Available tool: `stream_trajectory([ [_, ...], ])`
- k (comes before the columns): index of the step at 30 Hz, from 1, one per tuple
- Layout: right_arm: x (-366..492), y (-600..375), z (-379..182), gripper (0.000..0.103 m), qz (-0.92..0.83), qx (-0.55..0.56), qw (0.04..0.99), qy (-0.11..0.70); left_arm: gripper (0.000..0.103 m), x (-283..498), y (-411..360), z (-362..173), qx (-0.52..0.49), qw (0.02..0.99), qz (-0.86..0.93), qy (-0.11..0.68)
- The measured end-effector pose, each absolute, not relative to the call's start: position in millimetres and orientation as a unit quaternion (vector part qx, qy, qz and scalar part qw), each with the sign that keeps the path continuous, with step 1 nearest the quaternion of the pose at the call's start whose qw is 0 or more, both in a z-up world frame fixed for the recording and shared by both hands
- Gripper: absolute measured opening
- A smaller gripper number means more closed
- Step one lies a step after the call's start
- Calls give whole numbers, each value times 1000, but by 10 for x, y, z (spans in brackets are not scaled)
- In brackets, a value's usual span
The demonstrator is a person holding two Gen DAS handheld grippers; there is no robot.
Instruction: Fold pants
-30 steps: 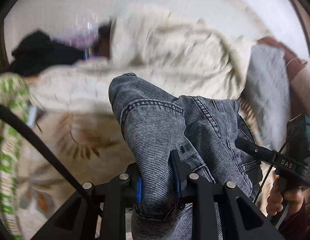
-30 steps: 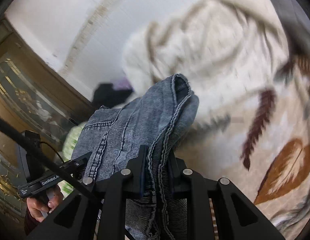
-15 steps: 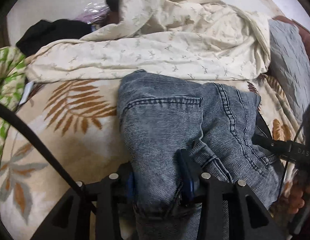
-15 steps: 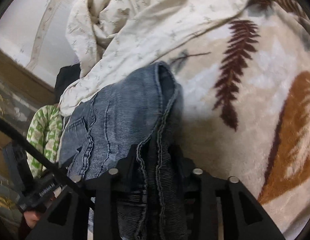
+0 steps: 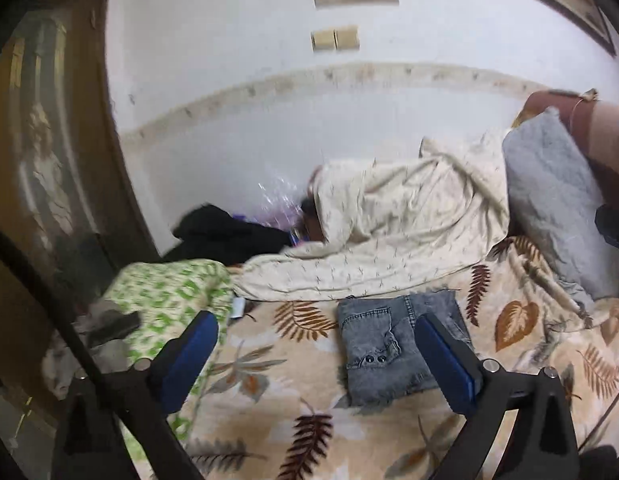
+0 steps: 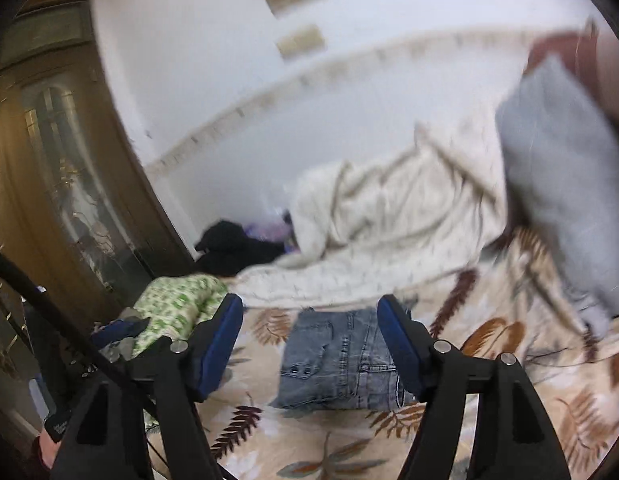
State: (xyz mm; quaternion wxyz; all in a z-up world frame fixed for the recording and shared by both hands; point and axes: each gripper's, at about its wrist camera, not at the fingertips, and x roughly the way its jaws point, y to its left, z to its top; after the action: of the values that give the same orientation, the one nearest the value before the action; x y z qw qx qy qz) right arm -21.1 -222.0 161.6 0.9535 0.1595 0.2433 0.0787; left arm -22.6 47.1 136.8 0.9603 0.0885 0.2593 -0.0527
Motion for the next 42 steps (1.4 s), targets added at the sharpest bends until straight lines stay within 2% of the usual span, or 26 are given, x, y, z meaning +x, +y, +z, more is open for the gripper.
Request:
stream_trajectory([
  [2, -609, -2056, 1706, 75, 67, 135, 964, 219, 102, -574, 527, 1480, 84, 965, -43, 243],
  [6, -1155, -1788, 1671, 75, 44, 96, 978, 183, 103, -1035, 618, 1623, 75, 972, -26, 219],
  [14, -1549, -1505, 1284, 75, -1, 61, 982, 179, 103, -1609, 743, 1610, 66, 979, -14, 193],
  [19, -1652, -1434, 1112, 75, 13, 64, 977, 202, 103, -1661, 793, 1490, 62, 975, -15, 211],
  [42, -1670, -1151, 1159, 75, 10, 26, 985, 172, 103, -1507, 983, 1212, 50, 975, 7, 216],
])
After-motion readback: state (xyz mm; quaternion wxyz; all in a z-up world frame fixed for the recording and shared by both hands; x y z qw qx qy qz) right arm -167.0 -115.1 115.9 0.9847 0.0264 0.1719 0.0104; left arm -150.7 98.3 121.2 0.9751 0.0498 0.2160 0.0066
